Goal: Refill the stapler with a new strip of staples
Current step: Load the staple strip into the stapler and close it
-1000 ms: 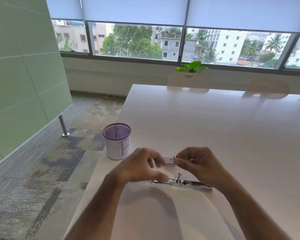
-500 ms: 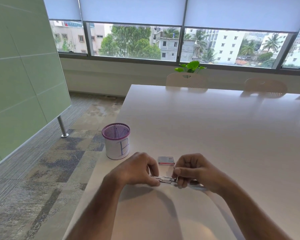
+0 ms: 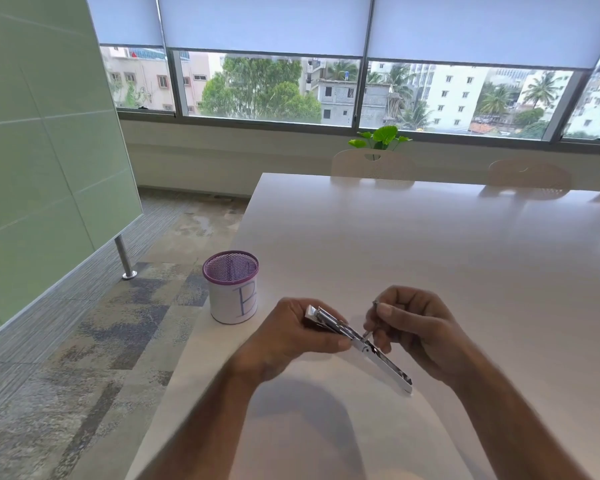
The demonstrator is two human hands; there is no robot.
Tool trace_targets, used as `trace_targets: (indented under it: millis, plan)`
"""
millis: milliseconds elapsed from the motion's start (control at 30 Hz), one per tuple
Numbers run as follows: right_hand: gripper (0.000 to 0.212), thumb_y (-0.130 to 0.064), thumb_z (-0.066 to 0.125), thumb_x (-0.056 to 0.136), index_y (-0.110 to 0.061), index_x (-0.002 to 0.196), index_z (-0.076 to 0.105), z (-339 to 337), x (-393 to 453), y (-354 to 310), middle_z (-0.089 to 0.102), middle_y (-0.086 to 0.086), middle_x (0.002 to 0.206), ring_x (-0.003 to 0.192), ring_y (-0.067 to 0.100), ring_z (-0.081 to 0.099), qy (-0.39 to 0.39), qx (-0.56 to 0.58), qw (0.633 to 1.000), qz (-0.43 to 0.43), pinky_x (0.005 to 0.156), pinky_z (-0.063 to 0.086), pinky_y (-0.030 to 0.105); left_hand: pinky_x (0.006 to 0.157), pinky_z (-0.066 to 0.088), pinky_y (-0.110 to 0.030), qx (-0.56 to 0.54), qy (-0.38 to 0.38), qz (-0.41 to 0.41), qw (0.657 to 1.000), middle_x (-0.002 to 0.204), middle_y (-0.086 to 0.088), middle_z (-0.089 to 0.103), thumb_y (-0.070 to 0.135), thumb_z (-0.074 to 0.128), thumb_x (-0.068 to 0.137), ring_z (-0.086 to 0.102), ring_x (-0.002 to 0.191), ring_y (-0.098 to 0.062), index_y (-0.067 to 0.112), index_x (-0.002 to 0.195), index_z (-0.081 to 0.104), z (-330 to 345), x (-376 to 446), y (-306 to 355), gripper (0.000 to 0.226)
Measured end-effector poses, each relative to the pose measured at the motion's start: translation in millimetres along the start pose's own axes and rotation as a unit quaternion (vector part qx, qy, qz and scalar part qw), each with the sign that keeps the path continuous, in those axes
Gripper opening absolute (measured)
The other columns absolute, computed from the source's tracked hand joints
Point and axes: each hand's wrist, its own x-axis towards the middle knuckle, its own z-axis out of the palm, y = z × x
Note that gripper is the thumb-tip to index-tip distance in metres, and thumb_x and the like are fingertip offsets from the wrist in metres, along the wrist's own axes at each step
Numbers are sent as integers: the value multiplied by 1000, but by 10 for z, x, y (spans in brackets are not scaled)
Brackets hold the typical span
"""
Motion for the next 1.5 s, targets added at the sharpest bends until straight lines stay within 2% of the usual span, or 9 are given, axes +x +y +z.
trace_targets:
  millis: [100, 233, 433, 567, 767, 967, 1133, 1267, 1500]
  plan:
    - [18, -20, 74, 74, -3, 76, 69, 63, -32, -59, 70, 19, 74, 51, 22, 62, 4, -28, 999, -23, 49, 51, 28, 71, 55, -31, -14, 21, 6, 1000, 84, -13, 76, 5, 87, 68, 66, 76, -20, 9, 89, 78, 128, -3, -3, 24]
    - [26, -20, 77, 77, 4, 78, 67, 150, -74, -106, 68, 22, 71, 49, 23, 56, 33, -115, 991, -62, 47, 47, 29, 75, 54, -33, -14, 16, -5, 1000, 99, -34, 71, 7, 86, 71, 66, 85, -26, 0, 97, 76, 249, -10, -18, 29]
    - [12, -16, 77, 80, -7, 76, 70, 183, -113, -138, 67, 8, 59, 46, 13, 54, 66, -210, 971, -94, 45, 42, 26, 74, 57, -37, -38, 27, 1, 999, 85, -13, 78, 8, 91, 63, 70, 80, -24, 10, 87, 79, 347, -5, -48, 27]
    - [6, -22, 74, 78, -17, 78, 72, 180, -95, -124, 66, 3, 63, 60, 20, 59, 85, -272, 953, -108, 56, 48, 49, 77, 56, -46, -37, 37, 27, 998, 89, -21, 77, 8, 92, 62, 71, 81, -30, 7, 86, 78, 372, -2, -44, 28]
    - [7, -20, 73, 77, -14, 77, 70, 132, -111, -186, 67, 7, 67, 58, 16, 65, 104, -249, 954, -129, 51, 46, 25, 70, 54, -37, -55, 58, 37, 996, 88, -20, 77, 12, 91, 60, 68, 77, -28, 14, 77, 77, 343, -13, -12, 22]
    - [4, -19, 75, 78, -17, 77, 72, 156, -118, -188, 70, 5, 70, 62, 14, 65, 100, -277, 946, -132, 54, 47, 33, 72, 56, -39, -53, 63, 43, 996, 89, -20, 78, 12, 92, 60, 70, 78, -29, 12, 79, 77, 340, -2, -28, 24]
    - [5, -27, 77, 76, -31, 76, 76, 187, -126, -245, 73, -8, 75, 65, 12, 65, 82, -397, 900, -158, 57, 47, 22, 74, 57, -40, -48, 59, 48, 996, 86, -18, 78, 6, 90, 62, 72, 79, -28, 12, 80, 77, 348, -3, -41, 24]
    - [3, -29, 79, 77, -31, 79, 77, 232, -148, -271, 71, -11, 79, 73, 13, 67, 41, -501, 849, -160, 59, 53, 26, 62, 52, -26, -32, 57, 52, 997, 68, 0, 71, 7, 89, 62, 64, 63, -14, 15, 72, 73, 359, -3, -31, 20]
    - [3, -29, 79, 78, -30, 80, 79, 257, -143, -292, 70, -13, 80, 73, 7, 65, 31, -555, 822, -125, 66, 53, 29, 56, 48, -21, -29, 61, 50, 996, 62, 5, 66, 10, 88, 60, 57, 57, -8, 17, 69, 71, 359, 5, -46, 21]
